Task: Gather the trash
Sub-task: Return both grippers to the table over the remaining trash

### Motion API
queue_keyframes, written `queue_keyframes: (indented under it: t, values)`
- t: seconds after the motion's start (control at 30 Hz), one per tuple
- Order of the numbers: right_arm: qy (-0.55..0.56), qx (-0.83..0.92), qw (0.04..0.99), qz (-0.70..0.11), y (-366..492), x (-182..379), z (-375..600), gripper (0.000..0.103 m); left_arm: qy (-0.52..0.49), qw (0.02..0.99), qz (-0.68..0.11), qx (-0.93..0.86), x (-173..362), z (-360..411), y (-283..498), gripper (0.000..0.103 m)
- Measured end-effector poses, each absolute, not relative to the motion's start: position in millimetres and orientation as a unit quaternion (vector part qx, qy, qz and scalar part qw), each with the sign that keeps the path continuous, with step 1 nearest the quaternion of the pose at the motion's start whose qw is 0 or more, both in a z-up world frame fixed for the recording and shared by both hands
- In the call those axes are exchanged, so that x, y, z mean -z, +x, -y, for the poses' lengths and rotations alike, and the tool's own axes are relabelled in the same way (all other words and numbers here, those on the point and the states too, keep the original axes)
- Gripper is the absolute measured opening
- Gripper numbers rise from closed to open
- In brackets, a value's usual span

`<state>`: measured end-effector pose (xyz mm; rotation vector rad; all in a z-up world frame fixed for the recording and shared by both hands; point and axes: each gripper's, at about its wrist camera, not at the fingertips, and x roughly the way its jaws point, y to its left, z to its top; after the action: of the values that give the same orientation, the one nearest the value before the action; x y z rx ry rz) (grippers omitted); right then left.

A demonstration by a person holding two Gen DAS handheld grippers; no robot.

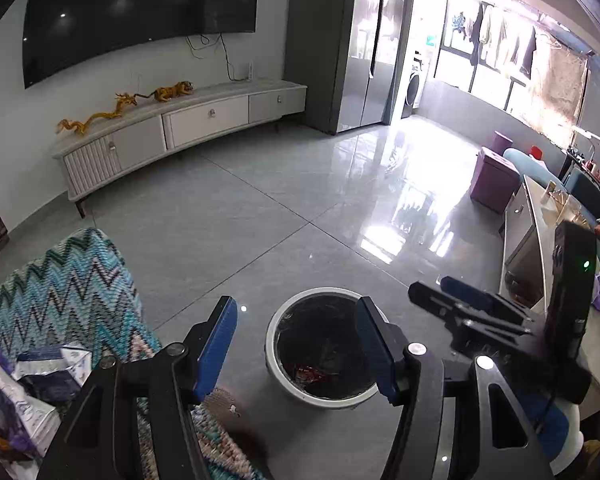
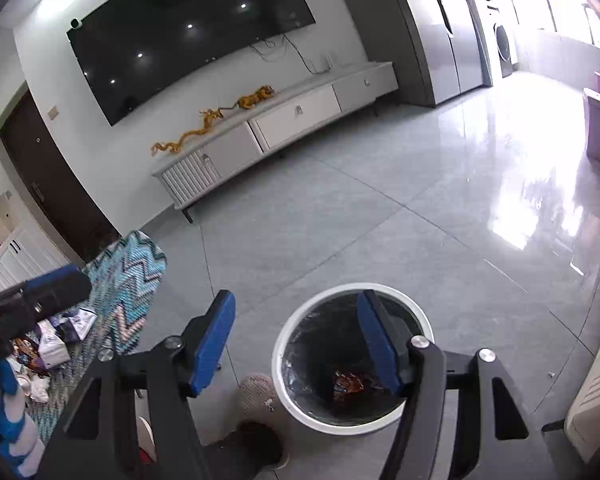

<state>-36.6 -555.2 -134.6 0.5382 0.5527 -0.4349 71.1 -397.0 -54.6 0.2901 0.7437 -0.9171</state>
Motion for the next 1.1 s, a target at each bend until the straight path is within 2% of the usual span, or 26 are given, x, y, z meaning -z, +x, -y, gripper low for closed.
queue_keyframes:
  t: [0.2,0.37,0.43,0.63,0.83,1.1]
  values:
    - [0.216,0.170,0.935,-0.225,-35.7,55.4,489.4,0.062,0.121,0.848,-0.322,0.403,28.6,308.8,63.1,0.062]
    - [0.176,0.130,0.951,-0.217,-19.9,15.4,433.7,0.062,0.102,0.875,-0.302,0.364,11.9,225.2,67.9,0.062]
    - [0.159,0.114,0.956,-0.219,-12.3,4.3,413.2,0.062,0.090,0.885,-0.296,0.347,7.1,193.6,72.3,0.066]
    - [0.126,0.077,0.964,-0.222,5.4,-14.9,362.6,0.062,0.067,0.915,-0.280,0.283,2.8,103.3,78.3,0.077]
    - [0.100,0.049,0.968,-0.226,18.5,-28.0,325.8,0.062,0.035,0.933,-0.273,0.232,2.4,34.1,87.4,0.077]
    - [0.070,0.004,0.964,-0.255,45.4,-17.7,285.6,0.062,0.010,0.940,-0.294,0.173,32.5,-33.0,88.6,0.077]
